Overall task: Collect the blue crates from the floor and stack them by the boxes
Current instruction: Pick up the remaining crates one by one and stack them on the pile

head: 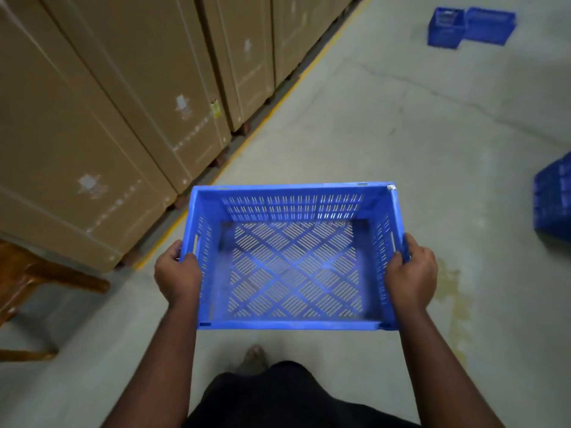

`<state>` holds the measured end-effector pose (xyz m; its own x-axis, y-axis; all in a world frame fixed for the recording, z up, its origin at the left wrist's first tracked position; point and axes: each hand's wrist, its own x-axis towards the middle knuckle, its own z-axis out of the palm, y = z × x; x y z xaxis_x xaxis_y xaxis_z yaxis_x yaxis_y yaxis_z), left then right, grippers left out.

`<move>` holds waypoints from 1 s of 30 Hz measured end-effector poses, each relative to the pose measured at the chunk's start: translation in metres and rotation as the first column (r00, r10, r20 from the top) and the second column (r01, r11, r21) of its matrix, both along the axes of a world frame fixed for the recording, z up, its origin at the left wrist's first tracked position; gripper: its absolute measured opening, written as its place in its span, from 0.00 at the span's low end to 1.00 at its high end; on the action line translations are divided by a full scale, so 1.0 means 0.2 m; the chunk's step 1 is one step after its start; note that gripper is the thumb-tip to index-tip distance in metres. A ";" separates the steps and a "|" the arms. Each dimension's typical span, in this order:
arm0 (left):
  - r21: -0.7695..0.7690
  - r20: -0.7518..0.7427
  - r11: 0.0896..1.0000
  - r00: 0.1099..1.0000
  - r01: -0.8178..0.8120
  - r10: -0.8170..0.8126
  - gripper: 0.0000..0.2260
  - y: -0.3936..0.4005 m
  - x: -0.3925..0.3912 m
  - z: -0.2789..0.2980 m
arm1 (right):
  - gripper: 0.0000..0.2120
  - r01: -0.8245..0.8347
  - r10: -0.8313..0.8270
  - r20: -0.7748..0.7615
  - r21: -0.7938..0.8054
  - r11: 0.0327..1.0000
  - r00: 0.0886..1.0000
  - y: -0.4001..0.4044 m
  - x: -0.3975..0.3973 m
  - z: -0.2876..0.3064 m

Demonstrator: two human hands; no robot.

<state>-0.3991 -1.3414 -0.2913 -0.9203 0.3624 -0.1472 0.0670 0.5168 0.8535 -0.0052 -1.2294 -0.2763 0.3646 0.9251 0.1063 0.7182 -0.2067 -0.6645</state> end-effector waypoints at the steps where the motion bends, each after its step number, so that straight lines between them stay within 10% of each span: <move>1: 0.007 0.002 1.000 1.000 0.014 -0.014 0.20 0.11 0.00 -0.01 | 0.23 0.014 -0.014 0.003 -0.001 1.000 1.000 0.07 0.02 0.01; 16: 0.068 0.053 0.925 0.924 0.375 -0.379 0.25 2.07 -0.10 -0.04 | 0.20 0.327 -0.325 -0.039 0.053 0.944 0.945 1.34 -0.02 0.04; 30: 0.057 -0.005 0.771 0.773 0.634 -0.635 0.21 3.99 0.71 -0.03 | 0.10 0.620 -0.617 -0.061 0.040 0.784 0.784 2.66 0.60 -0.02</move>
